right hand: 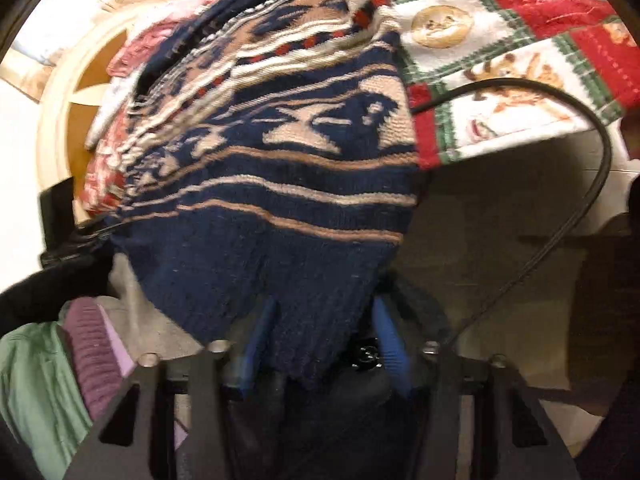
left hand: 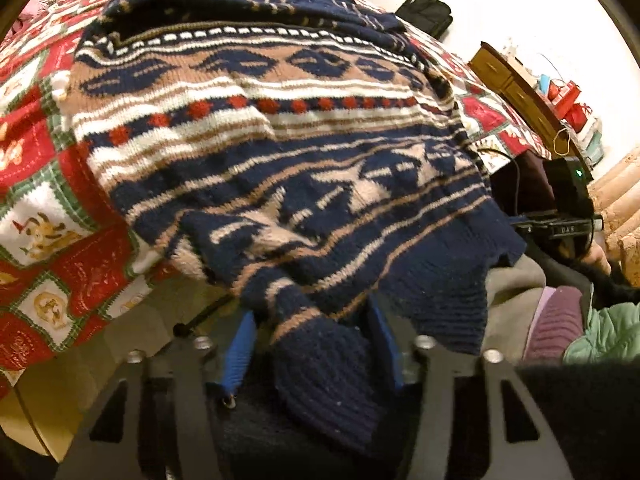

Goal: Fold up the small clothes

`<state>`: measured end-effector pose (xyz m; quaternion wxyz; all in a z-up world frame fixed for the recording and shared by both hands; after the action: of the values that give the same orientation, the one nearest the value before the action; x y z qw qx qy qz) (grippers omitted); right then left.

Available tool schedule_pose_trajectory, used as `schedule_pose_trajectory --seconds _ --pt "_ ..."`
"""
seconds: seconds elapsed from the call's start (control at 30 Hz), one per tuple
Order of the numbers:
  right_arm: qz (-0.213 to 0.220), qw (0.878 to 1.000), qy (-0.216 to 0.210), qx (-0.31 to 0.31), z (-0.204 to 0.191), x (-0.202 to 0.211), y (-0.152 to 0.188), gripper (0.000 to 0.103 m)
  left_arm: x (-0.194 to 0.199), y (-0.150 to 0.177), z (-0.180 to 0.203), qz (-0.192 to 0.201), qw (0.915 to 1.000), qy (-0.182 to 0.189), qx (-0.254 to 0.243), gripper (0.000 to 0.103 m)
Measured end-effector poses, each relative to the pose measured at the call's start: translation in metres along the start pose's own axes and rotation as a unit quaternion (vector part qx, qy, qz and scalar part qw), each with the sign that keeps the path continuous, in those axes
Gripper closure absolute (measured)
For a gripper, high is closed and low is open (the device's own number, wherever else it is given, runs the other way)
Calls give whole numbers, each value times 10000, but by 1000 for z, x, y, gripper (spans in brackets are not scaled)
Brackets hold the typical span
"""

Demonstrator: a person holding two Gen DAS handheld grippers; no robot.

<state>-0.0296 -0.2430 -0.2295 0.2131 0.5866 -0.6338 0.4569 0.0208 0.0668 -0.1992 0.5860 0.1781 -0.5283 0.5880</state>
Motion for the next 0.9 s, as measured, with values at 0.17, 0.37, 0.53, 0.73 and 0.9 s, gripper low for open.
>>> schedule_pose_trajectory --seconds 0.17,0.37,0.53,0.73,0.9 --pt "237 9971 346 636 -19 15 -8 89 15 -15 14 334 9994 10 -86 75" --pt "1027 9921 -250 682 -45 65 -30 89 51 -43 38 986 9949 179 -147 82" --pt "1537 9837 -691 630 -72 90 -57 90 78 -62 42 1420 9891 389 96 88" --pt "1837 9774 -765 711 -89 111 -98 90 109 -92 39 1946 9808 -16 96 88" --pt "1897 9777 -517 734 -90 118 -108 90 100 -85 1 1627 9829 -861 32 52"
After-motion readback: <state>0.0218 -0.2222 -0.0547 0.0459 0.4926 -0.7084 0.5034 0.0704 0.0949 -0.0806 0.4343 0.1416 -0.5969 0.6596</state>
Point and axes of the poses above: each gripper's, at about its wrist camera, not at the fingertips, and x roughly against the way its jaws point, z to its right, y to its underside, the point moved 7 cm from there along -x, roughly the way its jaws point, and after that the axes turned 4 degrees about x, right-handed, at the moved point
